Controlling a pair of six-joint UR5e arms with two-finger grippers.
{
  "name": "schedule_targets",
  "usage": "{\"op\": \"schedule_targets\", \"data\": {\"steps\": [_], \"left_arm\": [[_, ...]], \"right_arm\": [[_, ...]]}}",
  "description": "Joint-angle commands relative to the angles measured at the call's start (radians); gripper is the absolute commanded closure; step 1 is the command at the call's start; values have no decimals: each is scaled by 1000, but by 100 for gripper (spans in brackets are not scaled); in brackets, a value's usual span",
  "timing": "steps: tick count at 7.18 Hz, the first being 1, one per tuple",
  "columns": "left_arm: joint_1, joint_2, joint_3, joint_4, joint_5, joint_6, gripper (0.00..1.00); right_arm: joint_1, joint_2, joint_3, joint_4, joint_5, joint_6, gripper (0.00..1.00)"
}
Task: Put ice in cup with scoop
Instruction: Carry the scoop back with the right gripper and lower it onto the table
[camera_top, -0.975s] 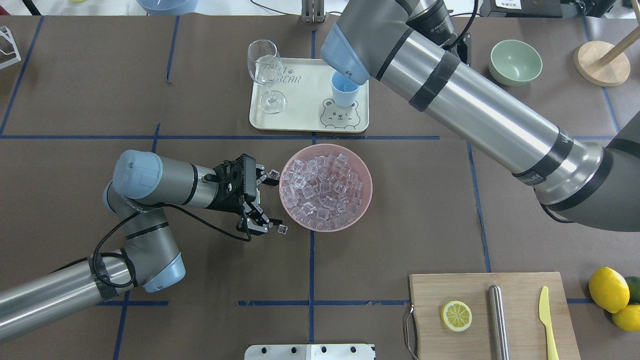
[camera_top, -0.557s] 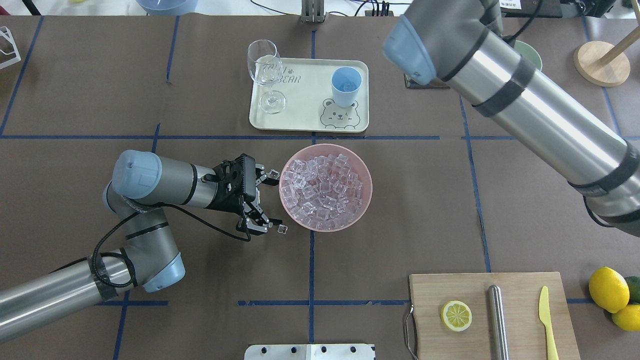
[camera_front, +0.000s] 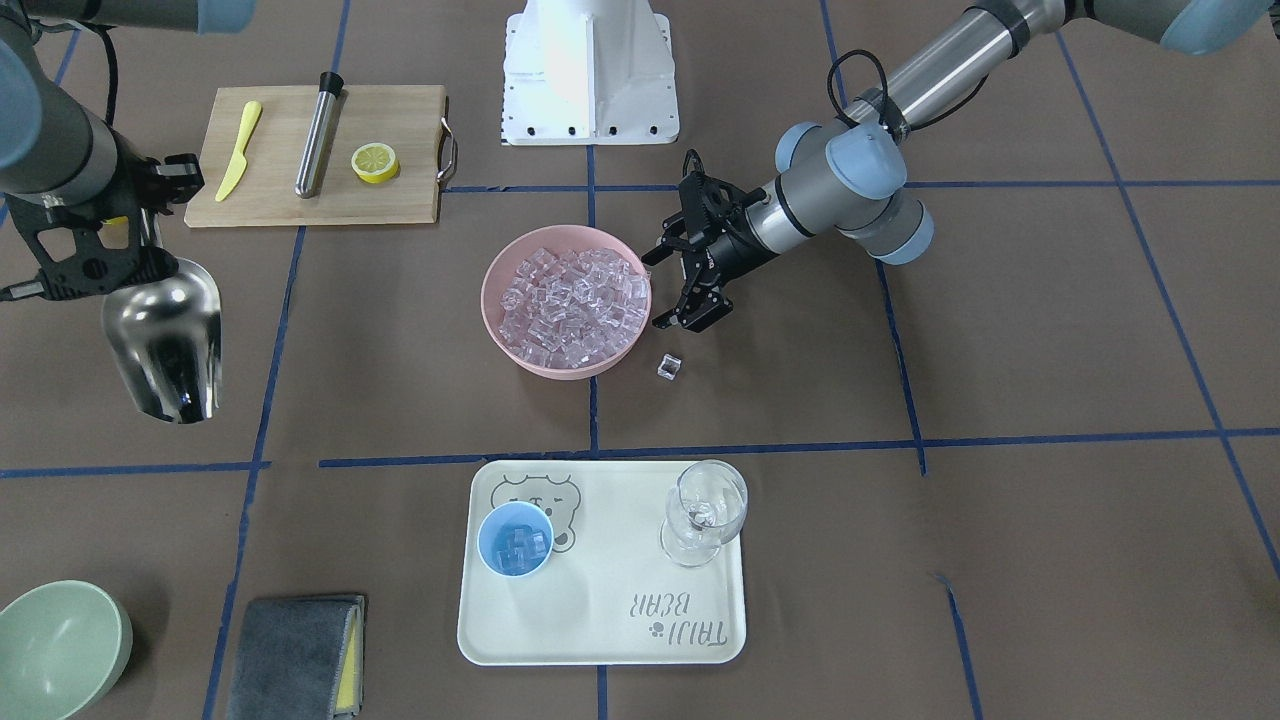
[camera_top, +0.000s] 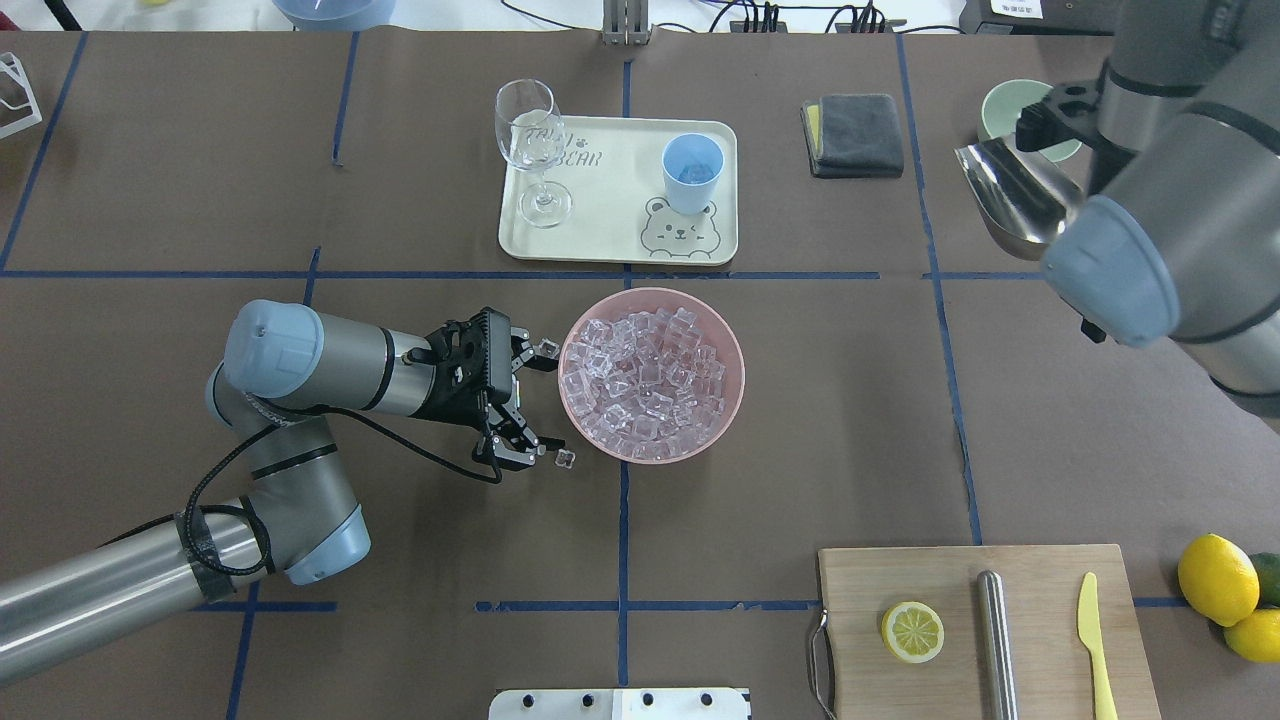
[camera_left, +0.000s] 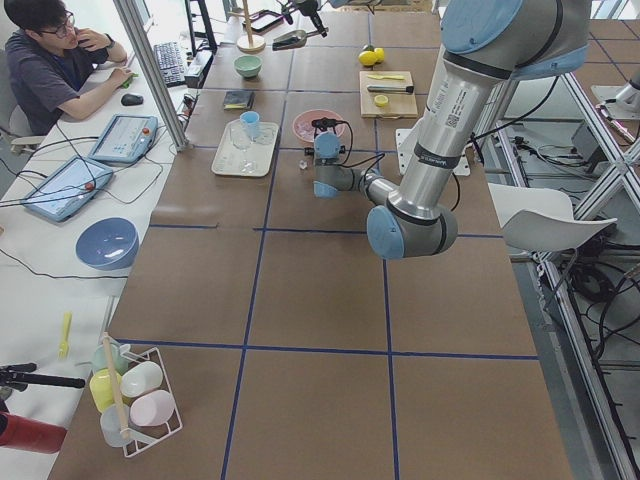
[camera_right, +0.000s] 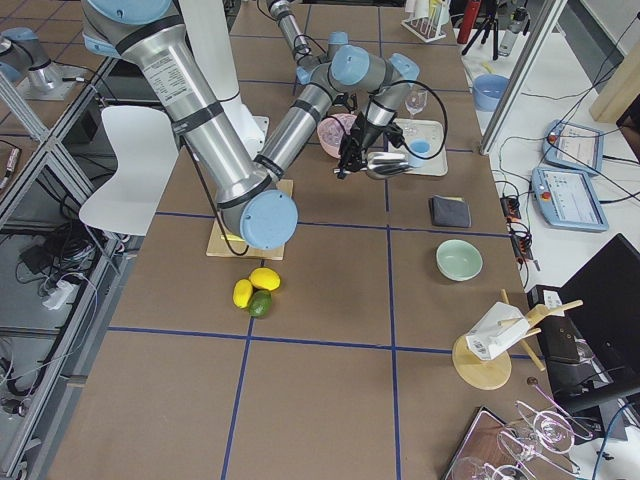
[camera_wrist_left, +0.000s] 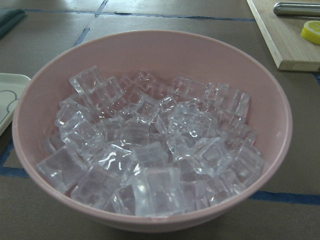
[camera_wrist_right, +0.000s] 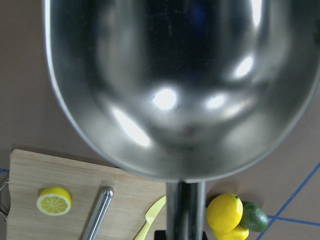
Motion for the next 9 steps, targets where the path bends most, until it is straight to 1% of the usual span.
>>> {"op": "schedule_targets", "data": {"steps": [1,2,4,5,6,7,9], "left_arm": [[0,0,0,0,-1,0,0],[0,0,0,0,-1,0,0],[0,0,0,0,1,0,0],[0,0,0,0,1,0,0],[0,0,0,0,1,0,0],[0,0,1,0,-1,0,0],[0,0,1,0,-1,0,0]], "right_arm": [[-7,-118,65,40,95,123,100],[-18,-167,66,112,115,152,100],[-62,-281,66,277,120,175,100],[-105,-324,68,375,114,282,100],[-148,-388,63,502,112,378,100],[-183,-424,59,589,106,472,100],[-260,-436,10,695,67,626,100]]}}
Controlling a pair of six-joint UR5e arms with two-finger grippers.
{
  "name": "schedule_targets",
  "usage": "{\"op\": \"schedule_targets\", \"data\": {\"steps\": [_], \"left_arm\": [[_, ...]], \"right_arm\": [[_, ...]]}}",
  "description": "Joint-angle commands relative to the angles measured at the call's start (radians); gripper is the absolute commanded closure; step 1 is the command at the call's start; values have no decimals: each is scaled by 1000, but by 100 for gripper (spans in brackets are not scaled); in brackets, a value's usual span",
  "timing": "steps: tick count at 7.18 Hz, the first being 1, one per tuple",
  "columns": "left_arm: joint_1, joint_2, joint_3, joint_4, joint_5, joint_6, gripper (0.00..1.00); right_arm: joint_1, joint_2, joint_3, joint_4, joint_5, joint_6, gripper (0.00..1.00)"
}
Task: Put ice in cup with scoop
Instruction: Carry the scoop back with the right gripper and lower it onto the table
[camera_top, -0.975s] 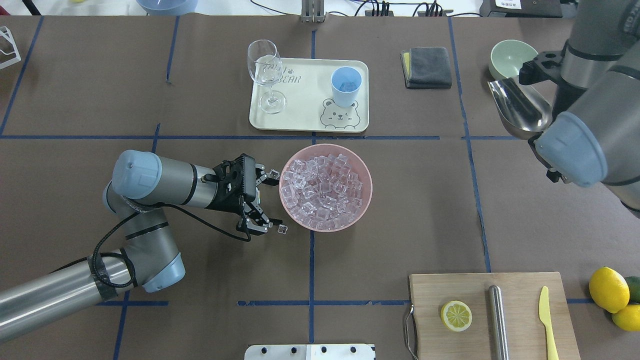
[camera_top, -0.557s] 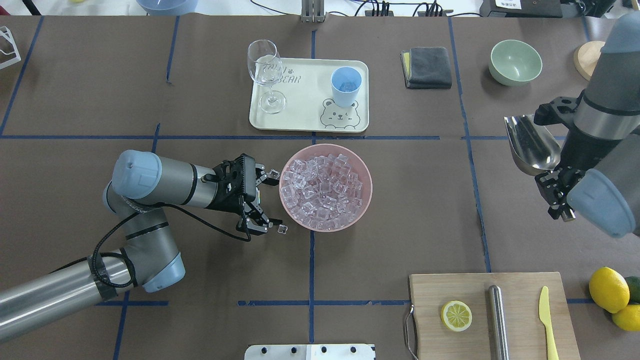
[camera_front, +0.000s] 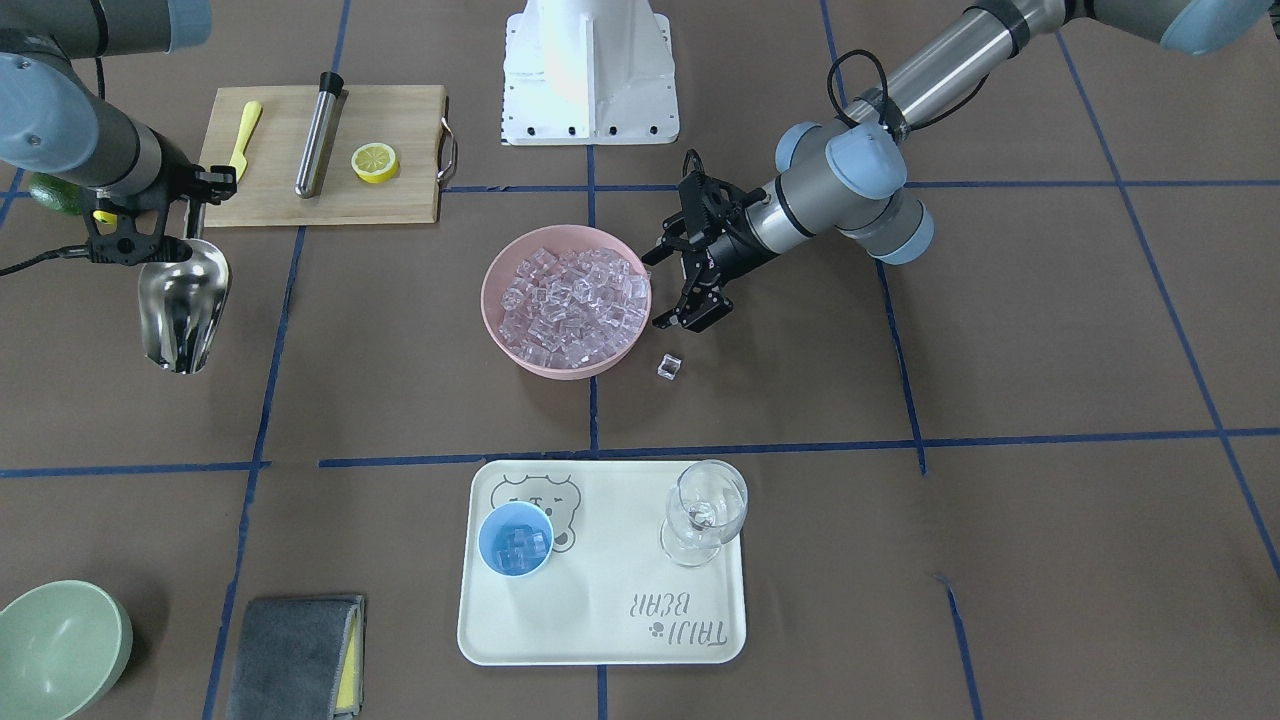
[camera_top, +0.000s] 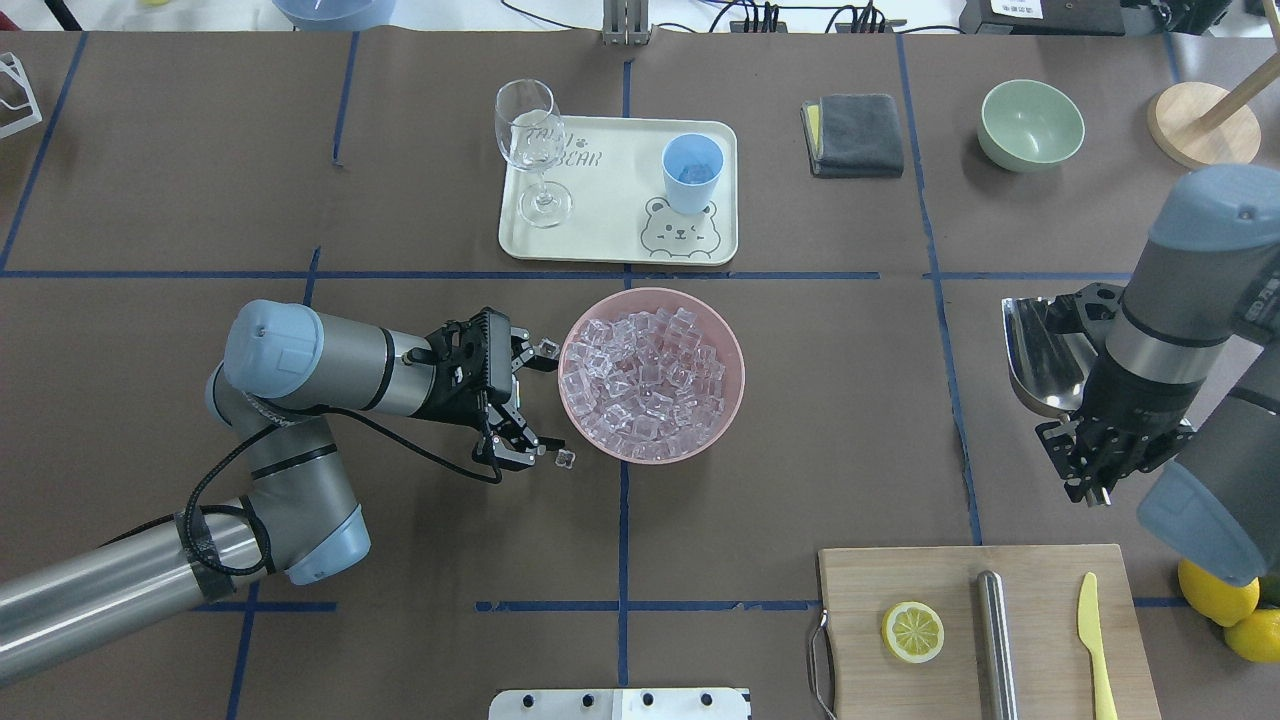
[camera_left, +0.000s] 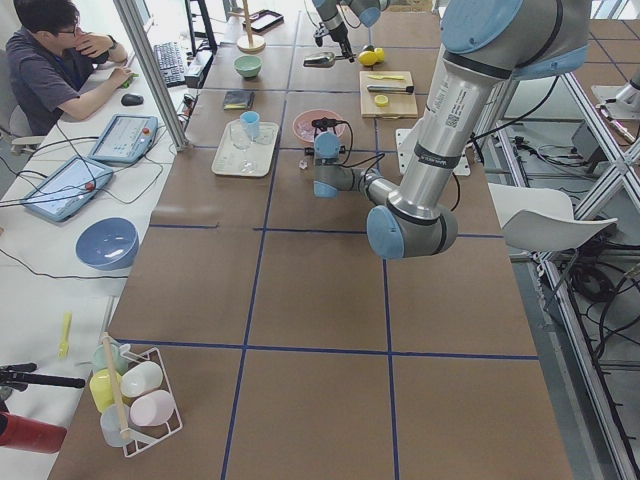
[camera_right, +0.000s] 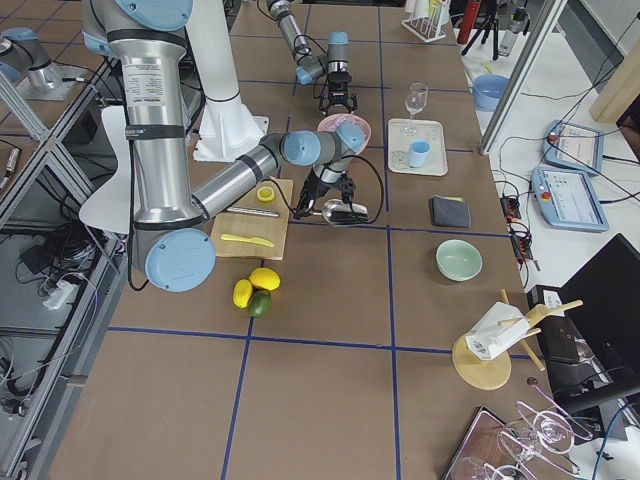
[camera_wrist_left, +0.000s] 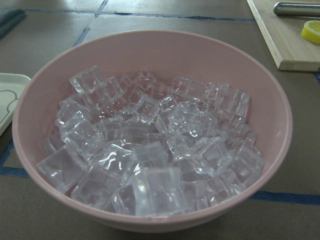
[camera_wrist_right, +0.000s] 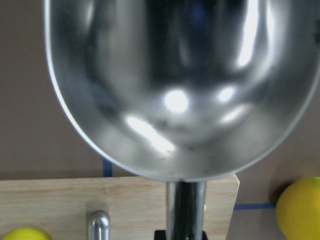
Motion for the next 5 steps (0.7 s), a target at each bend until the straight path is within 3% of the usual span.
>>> {"op": "schedule_targets", "data": {"steps": [1,2,5], "left_arm": [[0,0,-1,0,0,0,0],[0,2,1,0,0,0,0],[0,0,-1,0,0,0,0]], "right_arm": [[-71,-13,-79,161,-38,142,100],[-90,-13,-119,246,-41,199,100],[-116,-5,-151,261,-60,207,100]]}}
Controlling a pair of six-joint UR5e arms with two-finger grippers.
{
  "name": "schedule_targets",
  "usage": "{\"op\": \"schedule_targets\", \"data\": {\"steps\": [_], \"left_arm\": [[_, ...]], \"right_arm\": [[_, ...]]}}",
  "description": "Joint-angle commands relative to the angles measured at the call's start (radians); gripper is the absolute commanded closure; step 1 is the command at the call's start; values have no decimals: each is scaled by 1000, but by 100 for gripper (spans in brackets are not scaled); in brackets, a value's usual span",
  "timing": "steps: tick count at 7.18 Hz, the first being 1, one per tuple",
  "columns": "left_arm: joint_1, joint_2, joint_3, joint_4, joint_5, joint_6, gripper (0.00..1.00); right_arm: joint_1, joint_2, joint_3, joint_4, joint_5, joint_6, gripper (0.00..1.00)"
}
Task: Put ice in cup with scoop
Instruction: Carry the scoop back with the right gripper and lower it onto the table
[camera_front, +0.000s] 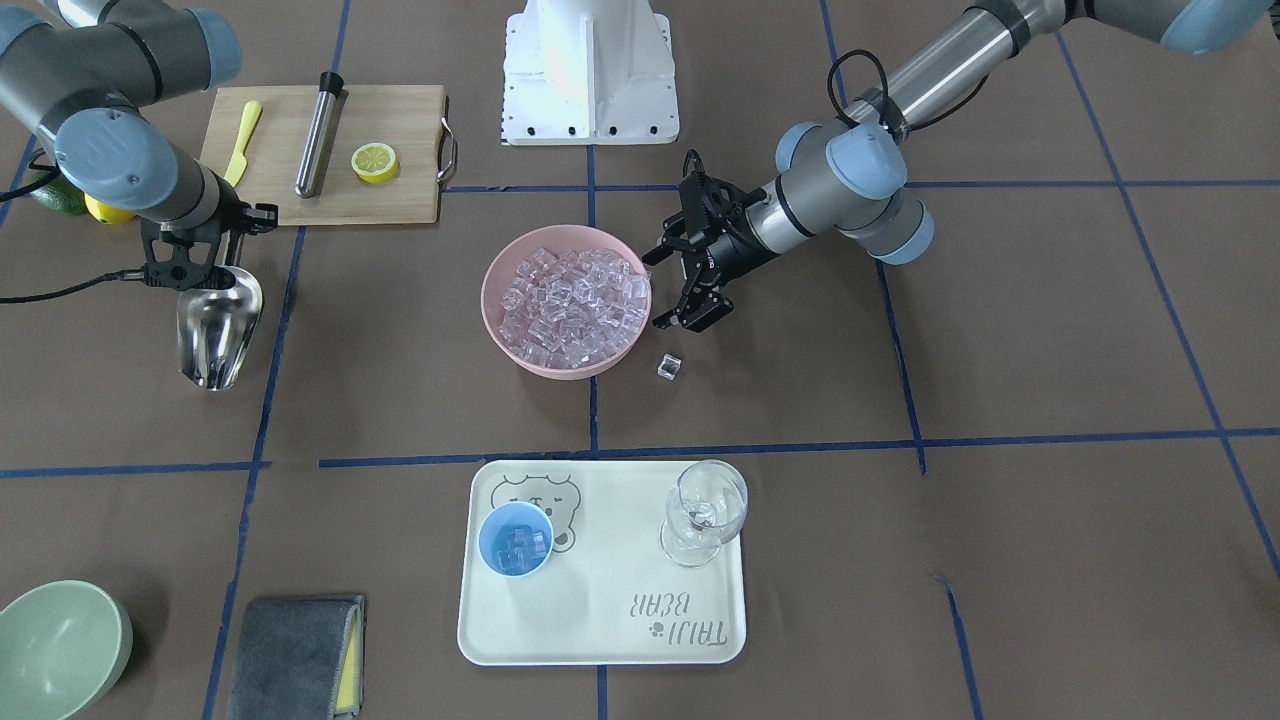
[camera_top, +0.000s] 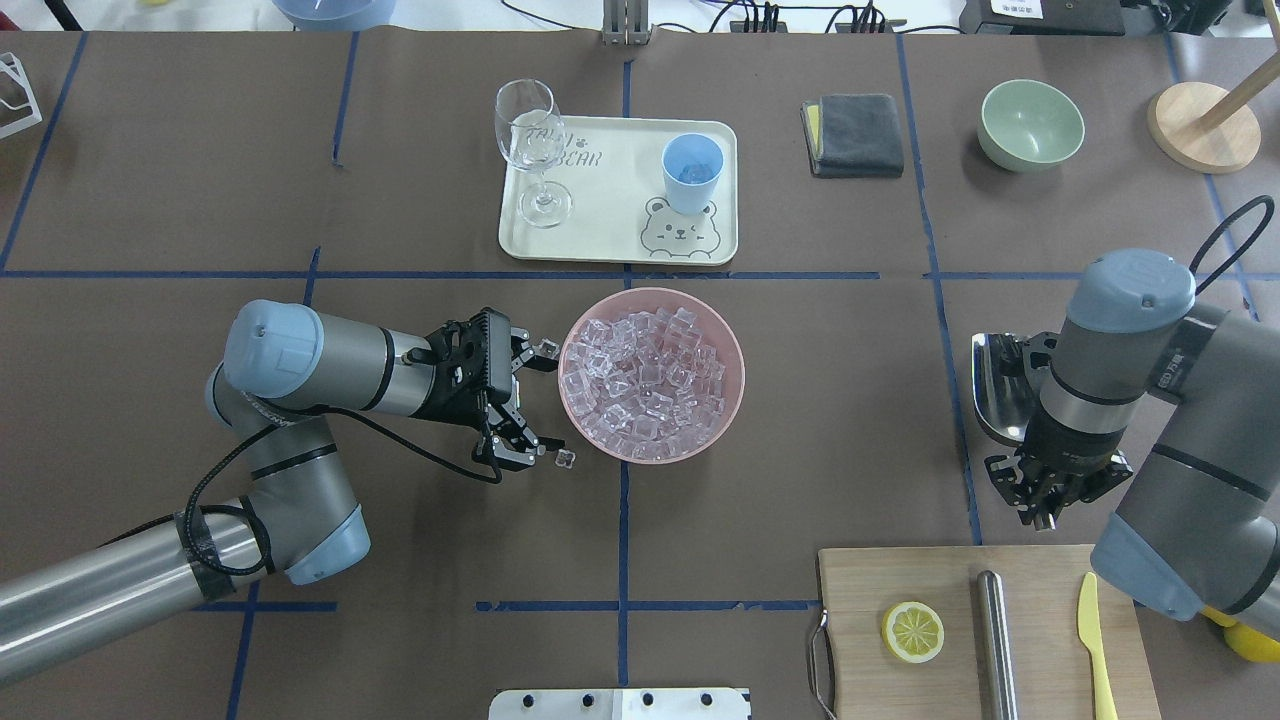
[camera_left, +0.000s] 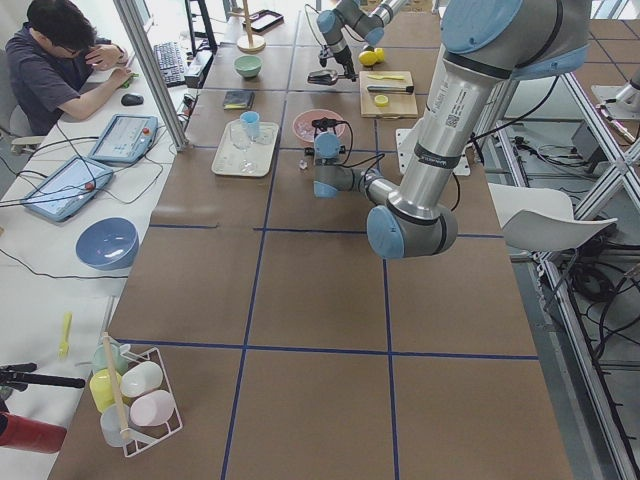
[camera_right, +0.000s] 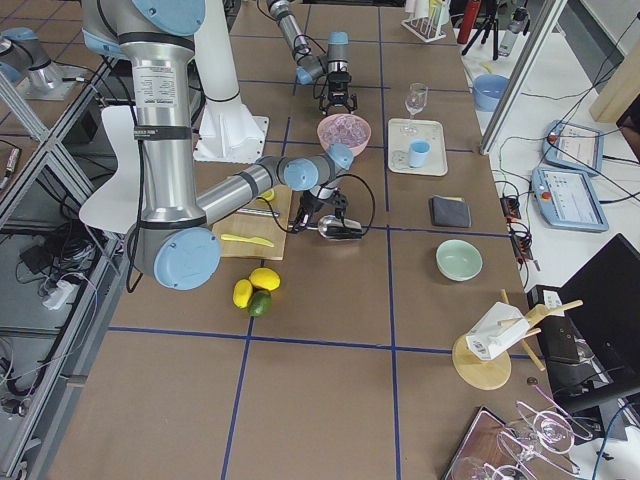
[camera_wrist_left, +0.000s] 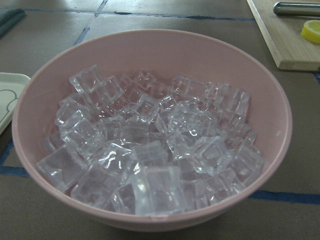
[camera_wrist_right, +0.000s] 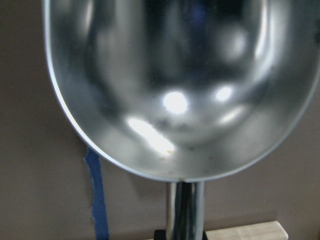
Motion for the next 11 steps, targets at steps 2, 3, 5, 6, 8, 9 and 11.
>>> {"op": "schedule_targets", "data": {"steps": [2,3,5,6,8,9,11], "left_arm": [[1,0,0,0,0,0,0],[2,0,0,0,0,0,0],[2,0,0,0,0,0,0],[0,1,0,0,0,0,0],[0,3,0,0,0,0,0],[0,6,0,0,0,0,0],[-3,9,-5,0,0,0,0]], "right_arm": [[-6,11,-5,6,-1,4,84],[-6,11,0,8,-6,36,1],[-8,24,20,9,-9,53,0],[1,30,35,8,-12,53,0],[67,34,111,6,-149,53,0],[127,36,135,6,-182,38,0],[289,28,126,-1,-174,-235,0]]}}
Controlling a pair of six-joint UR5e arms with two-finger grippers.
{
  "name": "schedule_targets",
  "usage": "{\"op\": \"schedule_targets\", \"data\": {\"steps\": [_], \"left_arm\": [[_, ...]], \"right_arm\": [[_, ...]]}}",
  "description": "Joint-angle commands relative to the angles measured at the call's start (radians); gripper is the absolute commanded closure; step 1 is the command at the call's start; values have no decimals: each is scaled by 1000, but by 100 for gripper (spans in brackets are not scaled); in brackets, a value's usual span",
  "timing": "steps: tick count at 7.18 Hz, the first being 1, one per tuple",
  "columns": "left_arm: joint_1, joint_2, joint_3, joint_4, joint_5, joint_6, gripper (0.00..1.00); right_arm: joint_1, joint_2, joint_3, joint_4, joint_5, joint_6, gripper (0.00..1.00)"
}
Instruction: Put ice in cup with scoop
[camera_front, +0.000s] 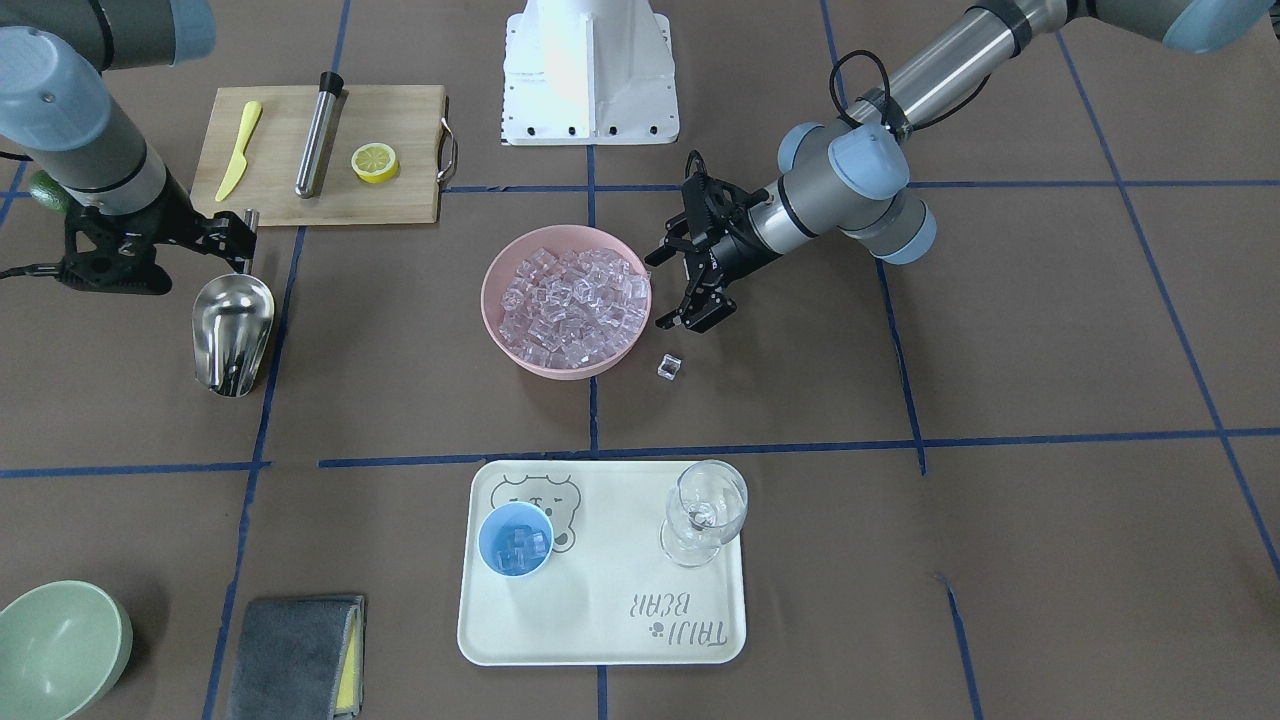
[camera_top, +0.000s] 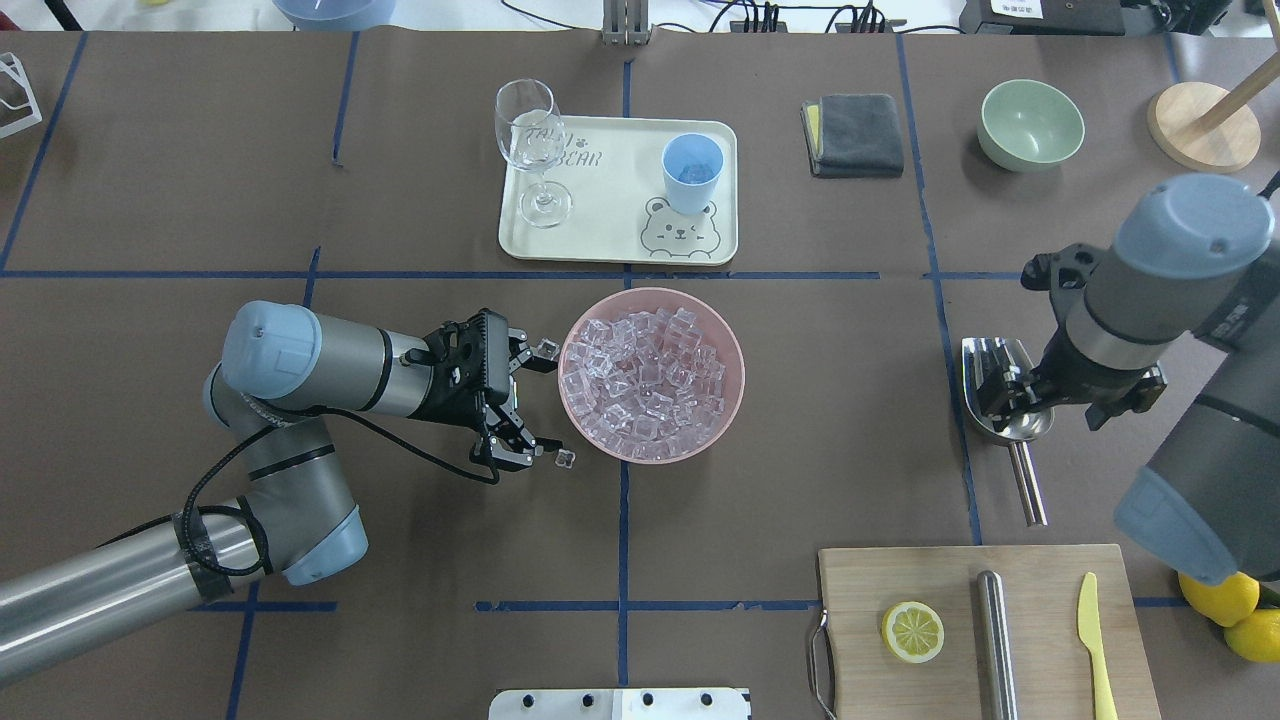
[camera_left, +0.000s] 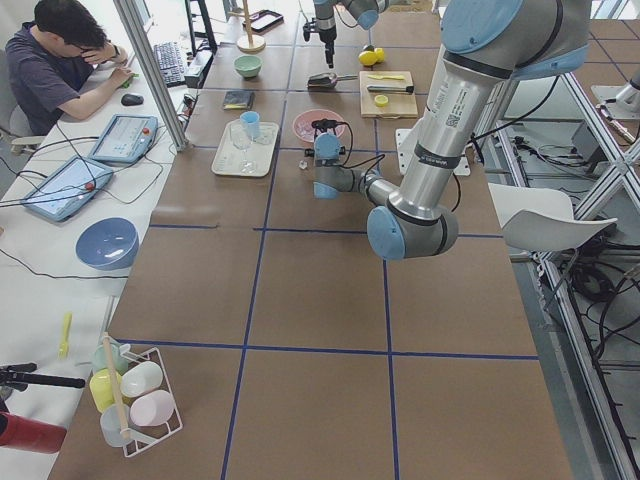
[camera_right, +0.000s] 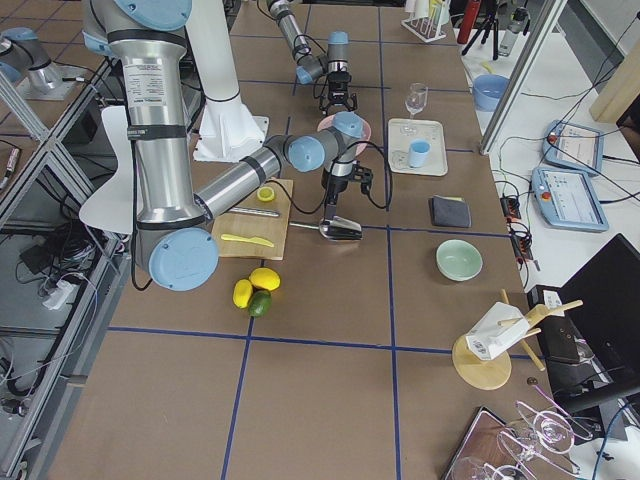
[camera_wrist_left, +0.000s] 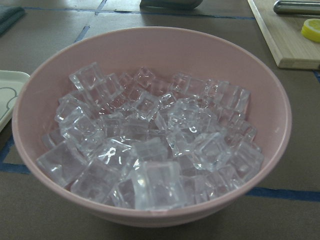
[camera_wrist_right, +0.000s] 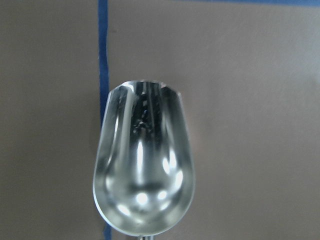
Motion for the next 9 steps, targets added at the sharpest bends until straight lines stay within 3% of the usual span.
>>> {"op": "schedule_targets", "data": {"steps": [1,4,6,9], "left_arm": [[-3,2,-3,0,0,1,0],[-9,14,-9,-2,-2,-1,0],[-32,19,-10,0,-8,-1,0],[-212,106,-35,81,-37,5,0]], "right_arm": [[194,-15,-24,-7,-3,-331,0],[490,-169,-61,-1,125,-808,0],[665,-306,-75,2,130,-1058,0],[715,-375,-80,2,202,-1070,0]]}}
